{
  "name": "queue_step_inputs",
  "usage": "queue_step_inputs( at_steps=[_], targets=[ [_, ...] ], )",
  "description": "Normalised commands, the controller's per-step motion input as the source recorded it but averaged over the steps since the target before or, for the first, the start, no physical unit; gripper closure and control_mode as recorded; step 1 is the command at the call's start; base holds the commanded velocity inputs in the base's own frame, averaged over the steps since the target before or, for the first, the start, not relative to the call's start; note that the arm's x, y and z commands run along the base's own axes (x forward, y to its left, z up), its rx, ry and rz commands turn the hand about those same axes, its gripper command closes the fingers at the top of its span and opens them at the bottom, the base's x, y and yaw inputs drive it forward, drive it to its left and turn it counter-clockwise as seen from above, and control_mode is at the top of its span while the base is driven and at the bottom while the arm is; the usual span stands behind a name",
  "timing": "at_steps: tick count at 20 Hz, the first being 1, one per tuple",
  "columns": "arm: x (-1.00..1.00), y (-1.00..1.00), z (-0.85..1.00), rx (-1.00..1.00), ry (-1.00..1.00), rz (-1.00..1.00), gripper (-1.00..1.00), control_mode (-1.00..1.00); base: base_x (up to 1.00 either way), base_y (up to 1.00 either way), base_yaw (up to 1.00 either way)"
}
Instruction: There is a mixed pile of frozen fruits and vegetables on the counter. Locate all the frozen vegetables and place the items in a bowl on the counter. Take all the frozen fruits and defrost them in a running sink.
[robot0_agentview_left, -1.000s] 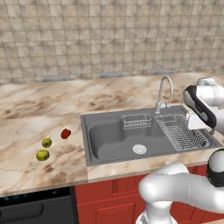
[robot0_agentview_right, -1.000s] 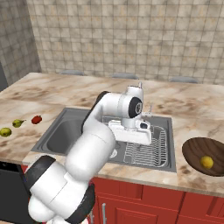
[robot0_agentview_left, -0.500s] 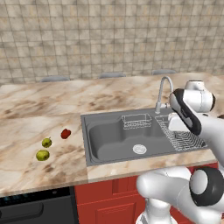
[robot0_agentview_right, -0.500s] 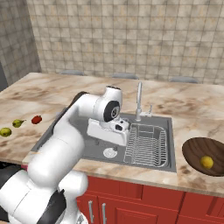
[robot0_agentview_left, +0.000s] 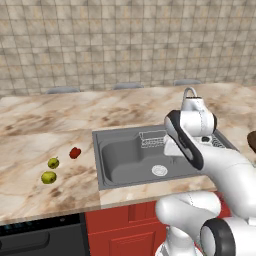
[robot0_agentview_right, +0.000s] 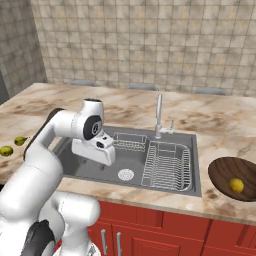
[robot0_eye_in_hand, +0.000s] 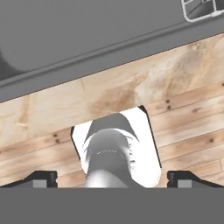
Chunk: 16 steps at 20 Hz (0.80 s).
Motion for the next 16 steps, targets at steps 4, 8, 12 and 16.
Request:
queue_step_inputs(
  at_steps=[4, 8, 12, 16],
  targets=[
    [0.25, 0.99, 0.00, -0.07, 0.05, 0.06, -1.00, -1.00, 0.00, 0.00, 0.00],
    [0.30, 0.86, 0.00, -0.01, 0.12, 0.16, -1.00, -1.00, 0.00, 0.00, 0.00],
    [0.40, 0.74, 0.00, 0.00, 0.15, 0.16, -1.00, -1.00, 0.00, 0.00, 0.00],
    [0.50, 0.92, 0.00, -0.07, 0.04, 0.06, -1.00, -1.00, 0.00, 0.00, 0.00]
  ],
)
